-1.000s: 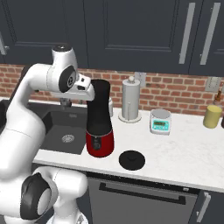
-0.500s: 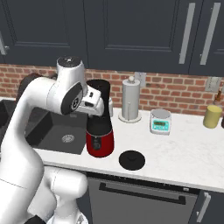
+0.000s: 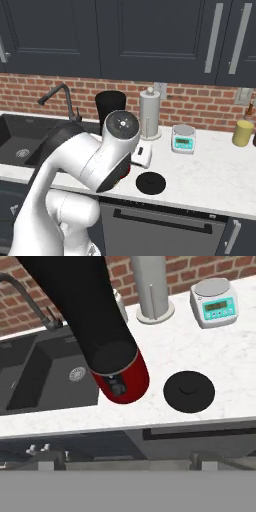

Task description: Close the lid blender by securely placing the lid on top.

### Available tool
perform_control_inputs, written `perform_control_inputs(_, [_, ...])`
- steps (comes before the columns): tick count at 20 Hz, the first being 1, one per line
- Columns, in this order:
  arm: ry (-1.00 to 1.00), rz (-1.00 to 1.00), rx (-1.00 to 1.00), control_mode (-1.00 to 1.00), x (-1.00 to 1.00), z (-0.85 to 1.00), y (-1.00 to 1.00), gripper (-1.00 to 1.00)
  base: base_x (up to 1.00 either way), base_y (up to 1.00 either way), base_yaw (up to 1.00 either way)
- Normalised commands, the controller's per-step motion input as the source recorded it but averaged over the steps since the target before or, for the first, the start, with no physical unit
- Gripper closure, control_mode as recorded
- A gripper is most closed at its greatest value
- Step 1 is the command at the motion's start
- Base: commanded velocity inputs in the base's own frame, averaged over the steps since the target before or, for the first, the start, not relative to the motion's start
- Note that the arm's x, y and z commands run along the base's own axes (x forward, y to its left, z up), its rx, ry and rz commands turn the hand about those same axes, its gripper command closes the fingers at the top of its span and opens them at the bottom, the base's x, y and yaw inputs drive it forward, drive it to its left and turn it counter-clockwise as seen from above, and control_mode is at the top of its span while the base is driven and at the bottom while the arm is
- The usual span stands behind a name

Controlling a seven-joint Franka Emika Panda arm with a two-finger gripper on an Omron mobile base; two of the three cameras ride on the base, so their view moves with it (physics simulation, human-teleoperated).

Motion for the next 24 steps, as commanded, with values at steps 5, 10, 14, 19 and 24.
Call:
perform_control_inputs(5, [-0.05, 0.38, 0.00, -1.00, -0.19, -0.03, -0.98, -1.00, 0.00, 0.00, 0.00])
perform_control_inputs(10, [-0.02, 0.42, 0.00, -1.00, 0.00, 0.00, -0.77, -1.00, 0.00, 0.00, 0.00])
perform_control_inputs(14, [-0.04, 0.36, 0.00, -1.00, 0.12, -0.01, -0.44, -1.00, 0.00, 0.00, 0.00])
perform_control_inputs(19, [-0.05, 0.31, 0.00, -1.00, 0.20, -0.12, -0.10, -1.00, 0.00, 0.00, 0.00])
perform_control_inputs(24, [-0.10, 0.25, 0.00, -1.00, 0.07, -0.20, 0.00, -1.00, 0.00, 0.00, 0.00])
